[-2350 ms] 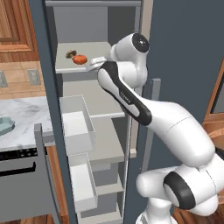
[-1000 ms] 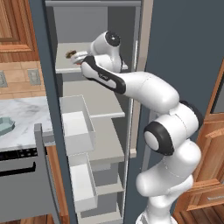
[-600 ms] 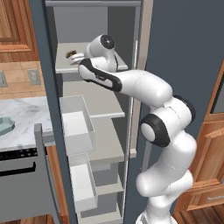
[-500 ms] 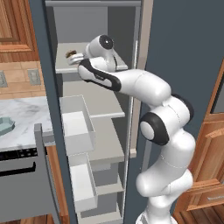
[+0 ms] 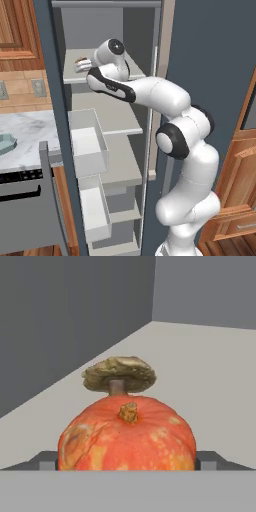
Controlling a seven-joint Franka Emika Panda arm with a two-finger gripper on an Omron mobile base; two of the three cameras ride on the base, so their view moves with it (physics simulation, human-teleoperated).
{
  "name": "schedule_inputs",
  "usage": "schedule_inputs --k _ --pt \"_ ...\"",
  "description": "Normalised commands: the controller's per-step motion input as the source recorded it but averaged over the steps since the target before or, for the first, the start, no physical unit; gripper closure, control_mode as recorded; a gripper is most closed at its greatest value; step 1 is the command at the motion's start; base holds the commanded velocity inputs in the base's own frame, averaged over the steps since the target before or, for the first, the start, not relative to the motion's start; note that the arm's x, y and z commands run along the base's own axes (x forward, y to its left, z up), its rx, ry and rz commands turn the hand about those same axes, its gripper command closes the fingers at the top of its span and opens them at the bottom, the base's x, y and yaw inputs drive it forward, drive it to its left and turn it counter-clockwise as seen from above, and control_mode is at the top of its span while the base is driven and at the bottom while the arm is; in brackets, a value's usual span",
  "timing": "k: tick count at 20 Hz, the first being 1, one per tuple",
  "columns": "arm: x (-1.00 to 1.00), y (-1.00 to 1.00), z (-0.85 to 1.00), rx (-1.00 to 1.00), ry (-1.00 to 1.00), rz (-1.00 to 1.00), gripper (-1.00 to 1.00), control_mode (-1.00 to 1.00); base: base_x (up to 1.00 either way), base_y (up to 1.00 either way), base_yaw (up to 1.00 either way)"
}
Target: Take the squash and mushroom out of the freezer and place them in the tupperware container on the counter. Then put the tupperware containing the vegetables back in the freezer.
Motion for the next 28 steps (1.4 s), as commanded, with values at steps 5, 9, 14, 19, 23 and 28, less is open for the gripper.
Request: schedule_inputs --k 5,9,14,19,23,28 --pt "-0.25 -0.20 0.00 0.00 -0.07 -0.05 1.00 -1.00 0.00 0.00 0.00" --pt "-0.82 -0.58 0.00 0.00 -0.17 -0.08 1.00 -1.00 0.00 0.00 0.00" --pt "-1.00 -0.49 0.00 0.02 -0.29 -0.03 1.00 -1.00 0.00 0.00 0.00" --pt "-1.00 -0.39 0.21 0.10 -0.25 0.00 1.00 -1.00 0.00 0.00 0.00" --pt "-1.00 -0.23 0.55 0.18 -0.09 0.00 1.00 -1.00 0.00 0.00 0.00" --pt "-1.00 -0.24 0.74 0.18 -0.02 0.00 1.00 -1.00 0.00 0.00 0.00"
